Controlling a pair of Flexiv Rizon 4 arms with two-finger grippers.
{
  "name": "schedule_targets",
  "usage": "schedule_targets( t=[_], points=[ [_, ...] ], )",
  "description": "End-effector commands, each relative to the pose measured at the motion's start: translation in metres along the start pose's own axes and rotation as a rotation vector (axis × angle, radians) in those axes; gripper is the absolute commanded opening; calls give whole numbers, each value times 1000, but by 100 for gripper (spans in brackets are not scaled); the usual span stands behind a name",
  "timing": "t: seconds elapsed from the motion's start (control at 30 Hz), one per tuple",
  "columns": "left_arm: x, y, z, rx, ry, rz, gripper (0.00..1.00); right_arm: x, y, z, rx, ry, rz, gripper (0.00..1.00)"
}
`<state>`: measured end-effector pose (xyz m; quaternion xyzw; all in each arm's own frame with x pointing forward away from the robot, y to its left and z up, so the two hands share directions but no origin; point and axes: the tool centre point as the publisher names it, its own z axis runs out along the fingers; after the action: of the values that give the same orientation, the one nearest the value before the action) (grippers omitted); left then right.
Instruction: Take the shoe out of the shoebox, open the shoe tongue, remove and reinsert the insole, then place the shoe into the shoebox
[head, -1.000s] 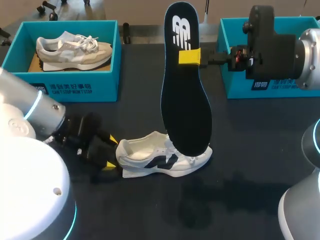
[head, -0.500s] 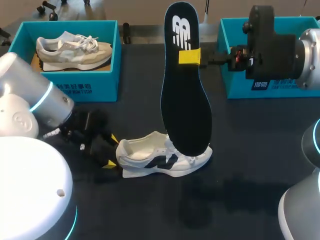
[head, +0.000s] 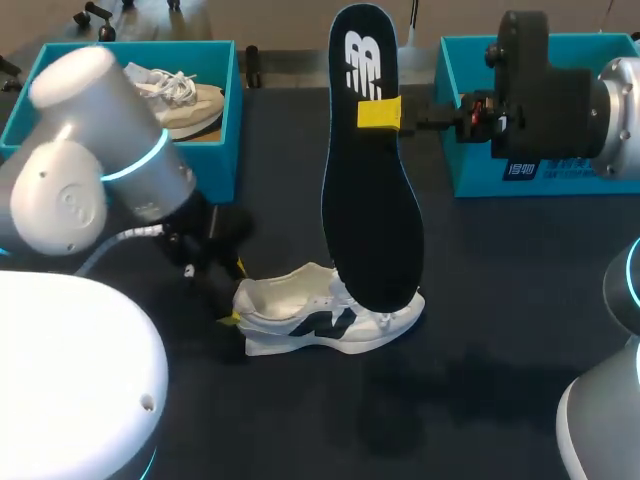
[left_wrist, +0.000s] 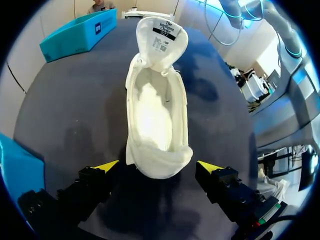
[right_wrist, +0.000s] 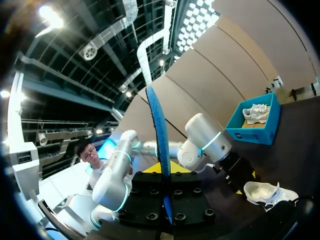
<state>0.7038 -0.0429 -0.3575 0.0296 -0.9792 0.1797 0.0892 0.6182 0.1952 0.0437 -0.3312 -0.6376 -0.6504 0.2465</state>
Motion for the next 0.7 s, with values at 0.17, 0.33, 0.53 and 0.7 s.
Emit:
schedule_targets(
  t=[0.17,0.33,0.53,0.7],
  points=[
    [11,-13,-13,-202,-31,0,100,1,-1,4,-5,-1,0,0],
    [18,-17,-19,-262,-73,-10,100,1,-1,4,-5,-1,0,0],
    [21,-19,-20,-302,-95,-17,100,1,-1,4,-5,-1,0,0],
    [22,-21,-18,-316,-108,-19,100,1,-1,4,-5,-1,0,0]
  ],
)
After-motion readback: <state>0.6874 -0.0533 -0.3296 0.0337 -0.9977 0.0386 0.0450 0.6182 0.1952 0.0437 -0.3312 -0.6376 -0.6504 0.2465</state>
